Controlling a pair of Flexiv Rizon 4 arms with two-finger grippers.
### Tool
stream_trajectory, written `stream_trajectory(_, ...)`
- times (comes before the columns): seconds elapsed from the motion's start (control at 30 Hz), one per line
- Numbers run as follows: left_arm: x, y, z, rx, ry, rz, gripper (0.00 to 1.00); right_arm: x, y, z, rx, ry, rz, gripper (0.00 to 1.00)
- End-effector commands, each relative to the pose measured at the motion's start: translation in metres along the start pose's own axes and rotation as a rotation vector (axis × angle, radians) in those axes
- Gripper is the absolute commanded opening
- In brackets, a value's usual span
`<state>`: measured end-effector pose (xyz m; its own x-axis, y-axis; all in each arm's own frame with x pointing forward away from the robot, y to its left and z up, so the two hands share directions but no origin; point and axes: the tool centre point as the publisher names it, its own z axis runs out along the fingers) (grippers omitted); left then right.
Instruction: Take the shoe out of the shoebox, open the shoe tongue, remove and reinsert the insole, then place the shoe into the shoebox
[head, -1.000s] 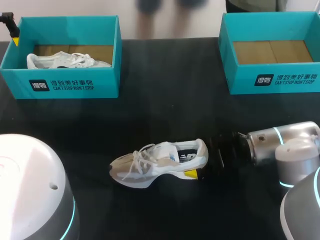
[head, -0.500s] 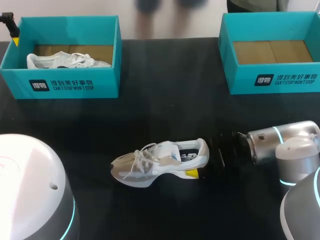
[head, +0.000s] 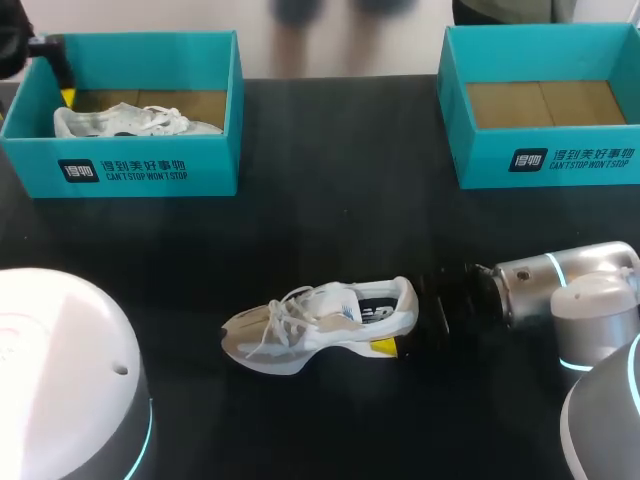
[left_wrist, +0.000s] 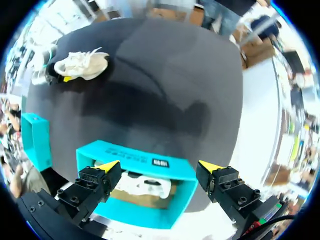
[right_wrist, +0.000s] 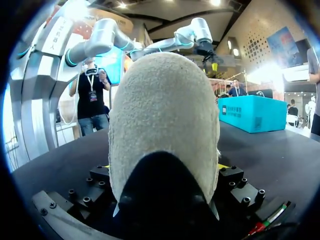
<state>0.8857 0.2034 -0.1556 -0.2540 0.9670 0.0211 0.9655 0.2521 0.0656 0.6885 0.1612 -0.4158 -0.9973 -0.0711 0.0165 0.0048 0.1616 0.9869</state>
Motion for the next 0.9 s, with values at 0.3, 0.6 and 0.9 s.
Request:
stream_trajectory(0.3, -0.031, -0.062, -0.010, 0.139, 0.079, -0.451, 1.00, -0.001, 0.000, 0.001, 0.003, -0.001, 0.001, 0.00)
stream_trajectory(0.6, -0.031, -0.062, -0.010, 0.139, 0.079, -0.451, 1.00, -0.001, 0.000, 0.001, 0.003, -0.001, 0.001, 0.00)
stream_trajectory(0.9, -0.071, -0.161, -0.019, 0.223, -0.020, -0.626, 1.00, -0.001, 0.000, 0.001, 0.003, -0.001, 0.001, 0.00)
